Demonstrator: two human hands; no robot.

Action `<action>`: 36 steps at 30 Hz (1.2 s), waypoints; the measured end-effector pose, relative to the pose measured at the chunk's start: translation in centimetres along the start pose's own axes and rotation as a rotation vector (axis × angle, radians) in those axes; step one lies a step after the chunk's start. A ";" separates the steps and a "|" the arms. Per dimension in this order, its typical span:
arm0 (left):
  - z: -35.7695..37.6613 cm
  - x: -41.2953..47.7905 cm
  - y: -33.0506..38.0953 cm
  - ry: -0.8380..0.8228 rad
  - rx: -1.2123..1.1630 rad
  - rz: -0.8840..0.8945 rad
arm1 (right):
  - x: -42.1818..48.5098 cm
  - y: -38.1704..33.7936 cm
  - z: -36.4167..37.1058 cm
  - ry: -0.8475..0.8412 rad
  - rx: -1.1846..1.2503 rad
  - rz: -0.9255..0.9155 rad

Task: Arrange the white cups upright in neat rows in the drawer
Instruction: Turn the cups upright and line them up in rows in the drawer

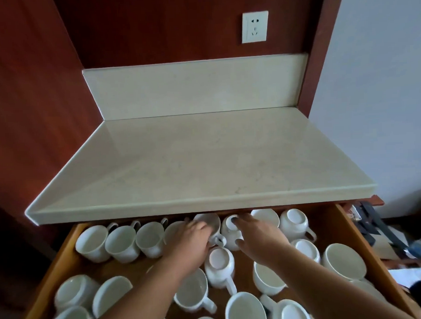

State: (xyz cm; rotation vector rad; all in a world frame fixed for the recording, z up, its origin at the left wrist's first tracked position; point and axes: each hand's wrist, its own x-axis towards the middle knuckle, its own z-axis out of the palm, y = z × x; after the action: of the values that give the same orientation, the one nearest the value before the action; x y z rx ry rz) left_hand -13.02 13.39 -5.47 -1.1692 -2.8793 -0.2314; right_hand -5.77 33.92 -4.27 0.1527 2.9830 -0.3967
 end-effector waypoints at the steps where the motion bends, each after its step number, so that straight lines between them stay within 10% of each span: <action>1: 0.0 0.1 0.6 -0.024 0.023 -0.030 | 0.5 0.0 0.3 -0.019 -0.013 -0.020; 36: -0.6 0.3 1.7 -0.213 -0.070 0.031 | -2.3 -0.9 -1.7 0.041 -0.067 0.078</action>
State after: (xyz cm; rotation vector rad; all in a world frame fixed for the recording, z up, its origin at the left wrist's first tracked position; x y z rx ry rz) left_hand -12.07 14.65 -4.68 -1.3252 -3.0546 -0.2205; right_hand -3.85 33.36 -2.08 0.2729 3.0145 -0.2881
